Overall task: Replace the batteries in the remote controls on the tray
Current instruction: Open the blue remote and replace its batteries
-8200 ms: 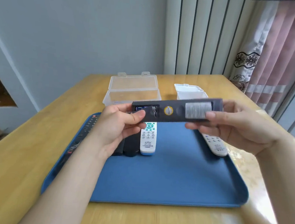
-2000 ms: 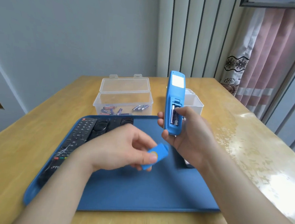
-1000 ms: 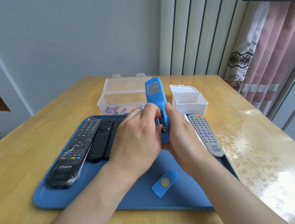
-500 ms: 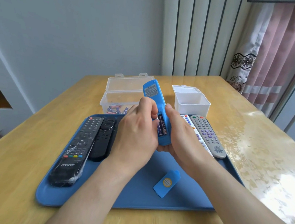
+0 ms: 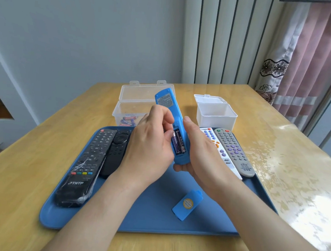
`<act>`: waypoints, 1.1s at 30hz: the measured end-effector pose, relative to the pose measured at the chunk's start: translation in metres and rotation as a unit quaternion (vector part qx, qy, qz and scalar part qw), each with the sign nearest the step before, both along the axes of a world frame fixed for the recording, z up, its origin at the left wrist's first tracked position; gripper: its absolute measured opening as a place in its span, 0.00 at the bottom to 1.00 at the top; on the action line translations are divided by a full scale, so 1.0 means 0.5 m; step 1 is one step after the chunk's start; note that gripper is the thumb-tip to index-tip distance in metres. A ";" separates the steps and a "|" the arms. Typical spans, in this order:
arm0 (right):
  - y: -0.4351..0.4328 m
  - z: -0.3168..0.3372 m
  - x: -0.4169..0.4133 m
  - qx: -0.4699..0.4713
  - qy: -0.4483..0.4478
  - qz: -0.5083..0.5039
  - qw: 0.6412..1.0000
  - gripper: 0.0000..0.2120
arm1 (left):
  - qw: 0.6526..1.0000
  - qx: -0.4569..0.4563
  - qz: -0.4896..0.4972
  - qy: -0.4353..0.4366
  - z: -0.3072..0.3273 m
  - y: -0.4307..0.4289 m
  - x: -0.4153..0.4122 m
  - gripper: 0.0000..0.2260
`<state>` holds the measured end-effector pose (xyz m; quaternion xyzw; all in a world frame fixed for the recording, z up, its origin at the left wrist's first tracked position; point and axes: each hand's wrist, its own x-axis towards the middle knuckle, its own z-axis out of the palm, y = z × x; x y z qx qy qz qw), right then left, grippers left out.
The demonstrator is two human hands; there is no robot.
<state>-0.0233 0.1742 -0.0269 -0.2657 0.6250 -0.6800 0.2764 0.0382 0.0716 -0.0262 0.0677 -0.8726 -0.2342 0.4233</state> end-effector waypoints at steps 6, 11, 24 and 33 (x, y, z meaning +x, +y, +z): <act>0.000 -0.001 -0.001 -0.005 -0.021 0.000 1.000 0.20 | 0.999 0.040 -0.025 -0.010 0.000 -0.006 0.005 0.14; -0.001 0.001 0.002 -0.030 -0.054 0.003 0.998 0.19 | 0.995 0.092 -0.033 -0.005 0.000 -0.004 0.008 0.15; -0.001 -0.002 -0.016 -0.071 -0.120 0.031 0.990 0.14 | 0.938 0.310 -0.125 0.092 0.022 0.020 0.014 0.23; 0.036 0.033 -0.049 0.038 0.228 -0.011 0.973 0.07 | 0.987 0.147 0.014 0.069 0.041 -0.026 0.027 0.19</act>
